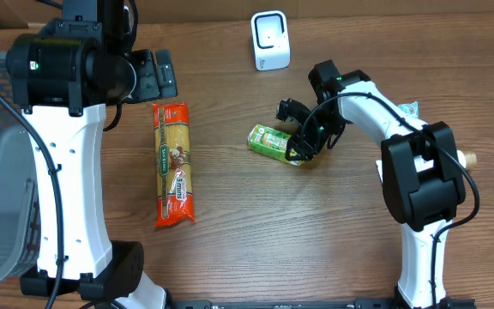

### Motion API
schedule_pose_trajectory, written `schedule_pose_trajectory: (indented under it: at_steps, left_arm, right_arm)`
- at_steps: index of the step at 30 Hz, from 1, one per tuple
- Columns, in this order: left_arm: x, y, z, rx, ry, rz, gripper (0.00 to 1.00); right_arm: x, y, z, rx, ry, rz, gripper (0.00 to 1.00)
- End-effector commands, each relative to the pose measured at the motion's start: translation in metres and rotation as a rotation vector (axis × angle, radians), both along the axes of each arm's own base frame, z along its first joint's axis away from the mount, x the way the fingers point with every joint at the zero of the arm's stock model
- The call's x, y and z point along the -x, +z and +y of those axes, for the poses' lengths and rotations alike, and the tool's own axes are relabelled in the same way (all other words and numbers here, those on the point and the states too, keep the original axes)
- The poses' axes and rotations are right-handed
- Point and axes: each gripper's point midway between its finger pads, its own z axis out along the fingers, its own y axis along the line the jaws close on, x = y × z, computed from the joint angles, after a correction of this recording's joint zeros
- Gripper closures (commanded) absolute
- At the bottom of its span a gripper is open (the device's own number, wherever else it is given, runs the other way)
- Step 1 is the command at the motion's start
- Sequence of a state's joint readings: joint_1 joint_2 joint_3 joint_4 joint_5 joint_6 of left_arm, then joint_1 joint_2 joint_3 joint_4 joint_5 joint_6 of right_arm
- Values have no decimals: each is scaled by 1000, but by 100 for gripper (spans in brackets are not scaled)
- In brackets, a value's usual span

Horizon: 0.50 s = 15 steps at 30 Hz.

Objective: Scan the item barcode

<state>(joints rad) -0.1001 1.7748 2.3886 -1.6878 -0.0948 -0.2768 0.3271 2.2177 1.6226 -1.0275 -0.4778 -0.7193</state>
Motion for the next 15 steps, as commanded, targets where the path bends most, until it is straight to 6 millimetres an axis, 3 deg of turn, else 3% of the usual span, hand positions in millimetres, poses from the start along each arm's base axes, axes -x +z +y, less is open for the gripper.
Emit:
schedule_pose_trajectory:
  at_steps: [1, 2, 6, 11, 15]
  left_arm:
    - [-1, -1, 2, -18, -11, 4, 0]
    - [-1, -1, 2, -17, -11, 4, 0]
    - [-1, -1, 2, -18, -11, 4, 0]
    - [-1, -1, 2, -18, -11, 4, 0]
    - [-1, -1, 2, -18, -11, 4, 0]
  right_arm:
    - [21, -18, -1, 10, -55, 105, 77]
    - [20, -17, 0, 4, -63, 109, 86]
    - [19, -15, 4, -10, -111, 136, 96]
    - [11, -6, 2, 27, -218, 163, 96]
    - [-18, 12, -20, 179, -396, 66, 96]
